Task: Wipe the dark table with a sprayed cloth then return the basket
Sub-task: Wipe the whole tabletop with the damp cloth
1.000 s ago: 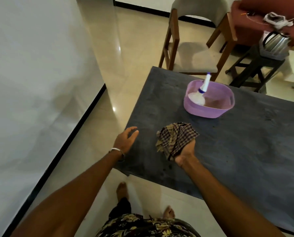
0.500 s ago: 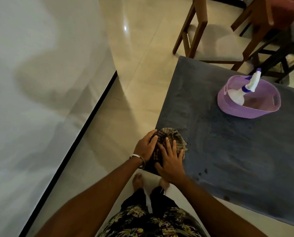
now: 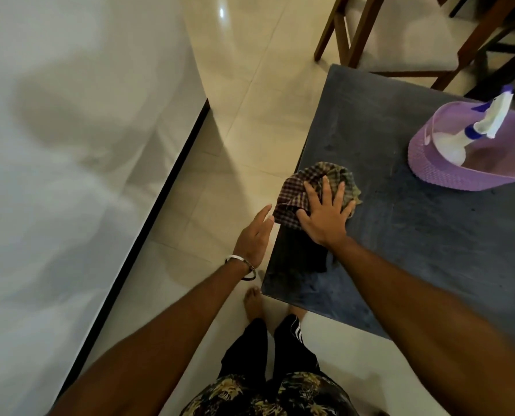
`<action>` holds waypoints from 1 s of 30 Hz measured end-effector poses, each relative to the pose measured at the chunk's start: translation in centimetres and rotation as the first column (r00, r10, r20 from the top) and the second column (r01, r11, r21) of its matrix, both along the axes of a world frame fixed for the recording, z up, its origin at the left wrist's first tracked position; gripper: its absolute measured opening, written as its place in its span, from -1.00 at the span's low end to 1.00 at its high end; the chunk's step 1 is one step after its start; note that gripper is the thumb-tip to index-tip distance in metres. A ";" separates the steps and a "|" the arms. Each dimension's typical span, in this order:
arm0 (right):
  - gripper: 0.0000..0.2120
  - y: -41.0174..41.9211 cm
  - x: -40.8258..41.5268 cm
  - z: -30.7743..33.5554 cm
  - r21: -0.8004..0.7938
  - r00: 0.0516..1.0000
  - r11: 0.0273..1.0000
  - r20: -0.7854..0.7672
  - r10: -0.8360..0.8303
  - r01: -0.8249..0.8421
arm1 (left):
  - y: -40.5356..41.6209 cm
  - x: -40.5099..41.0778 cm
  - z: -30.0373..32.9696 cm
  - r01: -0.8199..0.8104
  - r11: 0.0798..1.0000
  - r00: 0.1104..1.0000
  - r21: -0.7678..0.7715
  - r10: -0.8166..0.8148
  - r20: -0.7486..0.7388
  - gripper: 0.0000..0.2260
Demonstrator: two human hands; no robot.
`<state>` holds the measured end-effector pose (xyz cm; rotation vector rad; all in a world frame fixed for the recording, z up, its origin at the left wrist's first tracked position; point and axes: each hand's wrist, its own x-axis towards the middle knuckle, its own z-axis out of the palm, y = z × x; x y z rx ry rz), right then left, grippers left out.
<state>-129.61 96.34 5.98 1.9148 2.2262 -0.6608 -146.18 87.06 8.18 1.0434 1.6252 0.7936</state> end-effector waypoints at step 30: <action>-0.33 -14.2 -3.0 -0.4 0.122 0.981 0.977 -0.062 0.184 -0.176 | -2.7 1.0 -0.3 -0.087 0.993 0.996 -0.080 0.087 -0.005 -0.49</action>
